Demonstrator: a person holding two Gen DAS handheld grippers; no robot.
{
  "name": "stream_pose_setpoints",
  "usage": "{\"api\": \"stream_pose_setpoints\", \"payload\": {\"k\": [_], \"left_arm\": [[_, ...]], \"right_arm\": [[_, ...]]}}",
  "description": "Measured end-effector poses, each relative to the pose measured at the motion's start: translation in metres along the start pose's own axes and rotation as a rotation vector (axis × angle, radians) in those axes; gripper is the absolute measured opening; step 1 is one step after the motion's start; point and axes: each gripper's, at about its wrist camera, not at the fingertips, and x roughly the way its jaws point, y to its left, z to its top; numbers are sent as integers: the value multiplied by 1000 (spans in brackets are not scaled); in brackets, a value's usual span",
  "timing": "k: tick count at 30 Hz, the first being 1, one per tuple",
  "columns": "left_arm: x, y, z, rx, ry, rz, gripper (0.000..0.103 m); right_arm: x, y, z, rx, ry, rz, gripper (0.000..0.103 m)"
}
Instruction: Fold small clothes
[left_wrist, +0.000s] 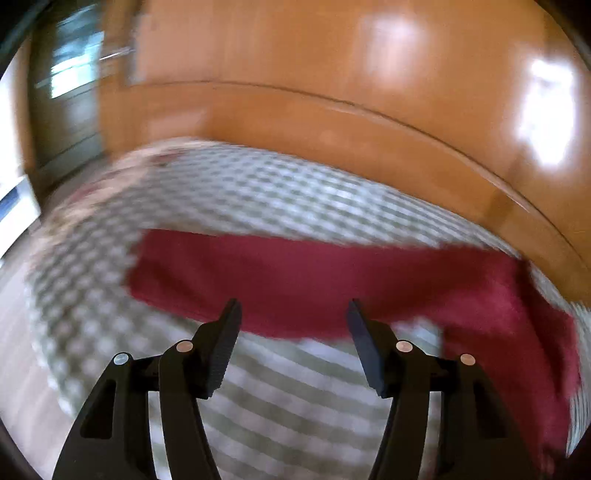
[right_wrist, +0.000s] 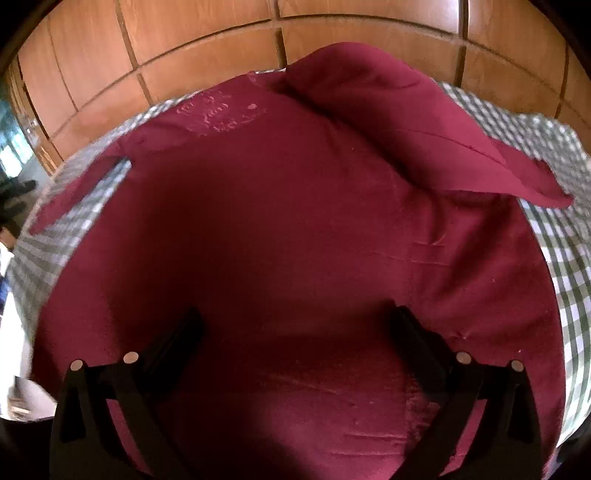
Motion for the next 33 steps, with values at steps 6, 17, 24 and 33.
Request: {"api": "stream_pose_setpoints", "payload": {"k": [6,17,24,33], "left_arm": [[-13,-119,-62,260,98,-282,58],[13,-192,-129,458,239,-343,62],[16,-193,-131,467,241,-326,68],[19,-192,-133,457,232,-334,71]], "right_arm": [[-47,-101,16,349,-114,81,68],[-30,-285,49,840,-223,-1,53],[-14,-308,107,736,-187,-131,7],[-81,-371,154,662,-366,-437,7]]}}
